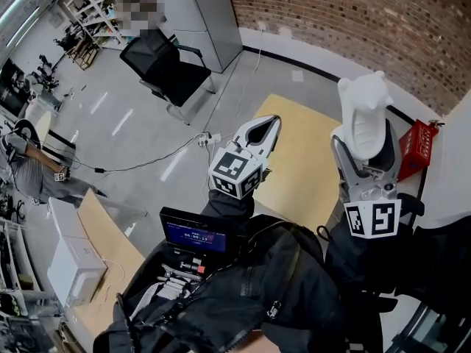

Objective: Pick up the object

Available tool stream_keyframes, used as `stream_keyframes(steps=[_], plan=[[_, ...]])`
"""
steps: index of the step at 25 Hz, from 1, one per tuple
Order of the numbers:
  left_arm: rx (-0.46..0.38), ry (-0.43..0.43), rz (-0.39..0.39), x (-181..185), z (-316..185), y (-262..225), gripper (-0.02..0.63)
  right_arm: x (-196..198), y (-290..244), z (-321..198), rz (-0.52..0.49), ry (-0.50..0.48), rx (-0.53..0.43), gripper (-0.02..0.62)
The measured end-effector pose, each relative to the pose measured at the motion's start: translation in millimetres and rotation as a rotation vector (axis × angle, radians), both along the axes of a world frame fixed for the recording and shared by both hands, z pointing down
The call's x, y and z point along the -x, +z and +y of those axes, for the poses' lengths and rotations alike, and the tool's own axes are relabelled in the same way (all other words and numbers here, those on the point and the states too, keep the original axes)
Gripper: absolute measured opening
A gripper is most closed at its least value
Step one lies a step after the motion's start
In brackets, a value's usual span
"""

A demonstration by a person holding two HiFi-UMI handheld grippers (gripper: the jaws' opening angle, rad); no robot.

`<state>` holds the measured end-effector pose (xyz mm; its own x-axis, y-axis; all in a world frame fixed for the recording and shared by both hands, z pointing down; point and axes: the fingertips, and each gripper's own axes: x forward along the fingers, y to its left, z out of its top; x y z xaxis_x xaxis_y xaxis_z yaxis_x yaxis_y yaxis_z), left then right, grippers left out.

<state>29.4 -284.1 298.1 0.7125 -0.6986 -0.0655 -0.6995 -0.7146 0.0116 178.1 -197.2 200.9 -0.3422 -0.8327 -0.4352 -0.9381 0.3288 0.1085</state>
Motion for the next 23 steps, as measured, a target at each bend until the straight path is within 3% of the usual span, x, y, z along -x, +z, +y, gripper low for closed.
stream_keyframes(steps=[23], plan=[[-0.002, 0.007, -0.005, -1.8, 0.1, 4.1, -0.002, 0.4, 3.6, 0.8, -0.006, -0.006, 0.009, 0.485]])
